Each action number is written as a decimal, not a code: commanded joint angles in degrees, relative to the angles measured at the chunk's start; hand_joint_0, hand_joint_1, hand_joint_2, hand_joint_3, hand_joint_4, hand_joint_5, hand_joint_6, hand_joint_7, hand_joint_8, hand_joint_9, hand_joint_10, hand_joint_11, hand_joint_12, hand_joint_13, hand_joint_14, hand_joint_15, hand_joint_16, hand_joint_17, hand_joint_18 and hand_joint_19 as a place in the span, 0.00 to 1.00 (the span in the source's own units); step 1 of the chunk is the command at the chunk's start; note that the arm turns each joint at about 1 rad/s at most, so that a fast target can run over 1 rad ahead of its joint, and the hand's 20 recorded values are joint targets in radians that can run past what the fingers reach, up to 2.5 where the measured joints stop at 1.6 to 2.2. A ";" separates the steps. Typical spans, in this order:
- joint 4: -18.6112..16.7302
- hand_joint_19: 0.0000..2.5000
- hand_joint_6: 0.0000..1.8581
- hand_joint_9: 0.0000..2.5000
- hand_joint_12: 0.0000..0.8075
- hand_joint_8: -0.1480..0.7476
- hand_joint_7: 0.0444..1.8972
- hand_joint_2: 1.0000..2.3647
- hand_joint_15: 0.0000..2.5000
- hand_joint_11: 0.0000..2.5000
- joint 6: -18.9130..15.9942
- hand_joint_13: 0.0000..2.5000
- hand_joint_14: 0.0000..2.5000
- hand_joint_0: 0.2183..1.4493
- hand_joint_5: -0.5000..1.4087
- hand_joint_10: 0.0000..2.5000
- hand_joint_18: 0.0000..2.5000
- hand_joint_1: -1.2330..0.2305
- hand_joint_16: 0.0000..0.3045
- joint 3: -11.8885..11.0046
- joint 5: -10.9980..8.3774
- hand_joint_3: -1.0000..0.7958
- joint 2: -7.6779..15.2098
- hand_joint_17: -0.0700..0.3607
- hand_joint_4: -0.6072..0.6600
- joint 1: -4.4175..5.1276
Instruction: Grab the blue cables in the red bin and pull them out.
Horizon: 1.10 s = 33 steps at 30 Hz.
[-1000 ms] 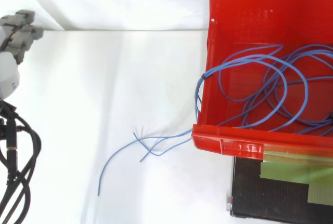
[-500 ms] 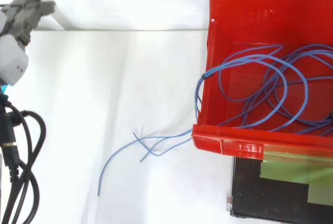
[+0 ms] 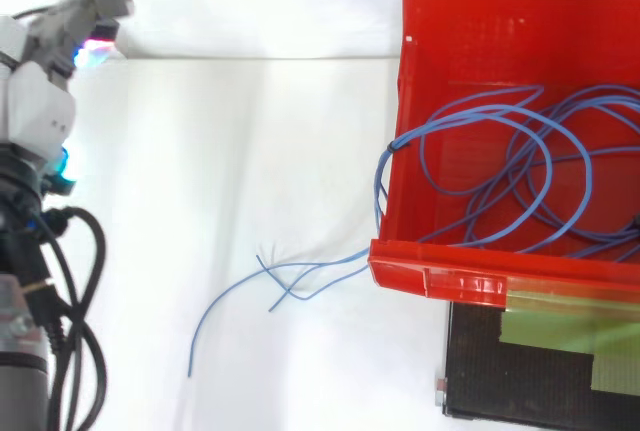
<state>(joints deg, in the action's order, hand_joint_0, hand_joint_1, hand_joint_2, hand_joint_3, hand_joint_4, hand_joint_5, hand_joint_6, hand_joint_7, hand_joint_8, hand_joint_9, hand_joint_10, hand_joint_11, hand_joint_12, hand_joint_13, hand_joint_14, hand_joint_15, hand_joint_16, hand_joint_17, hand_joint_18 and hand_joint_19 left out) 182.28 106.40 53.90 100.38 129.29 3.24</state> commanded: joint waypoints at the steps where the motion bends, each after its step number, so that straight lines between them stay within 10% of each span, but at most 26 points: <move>1: -1.75 0.23 0.01 0.21 0.43 0.44 0.18 0.00 0.22 0.17 0.16 0.23 0.01 0.44 0.55 0.01 0.15 0.25 0.16 2.00 -0.28 0.00 0.00 0.41 0.63 -0.25; 16: -1.84 0.25 0.01 0.22 0.45 0.43 0.17 0.00 0.35 0.18 6.05 0.32 0.01 0.44 0.54 0.01 0.16 0.26 0.16 2.35 -1.16 0.00 0.00 0.41 0.63 -1.13; 33: 13.37 0.25 0.01 0.22 0.44 0.43 0.17 0.00 0.35 0.17 19.67 0.31 0.01 0.44 0.54 0.01 0.16 0.26 0.16 -3.28 -3.53 0.00 -0.09 0.42 0.63 -2.54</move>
<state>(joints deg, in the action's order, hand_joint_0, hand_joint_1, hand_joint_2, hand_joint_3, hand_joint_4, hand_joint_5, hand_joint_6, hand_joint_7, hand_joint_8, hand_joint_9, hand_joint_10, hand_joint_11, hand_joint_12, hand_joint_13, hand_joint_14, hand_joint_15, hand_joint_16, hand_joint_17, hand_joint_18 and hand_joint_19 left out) 194.62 124.97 50.97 96.89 129.21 0.86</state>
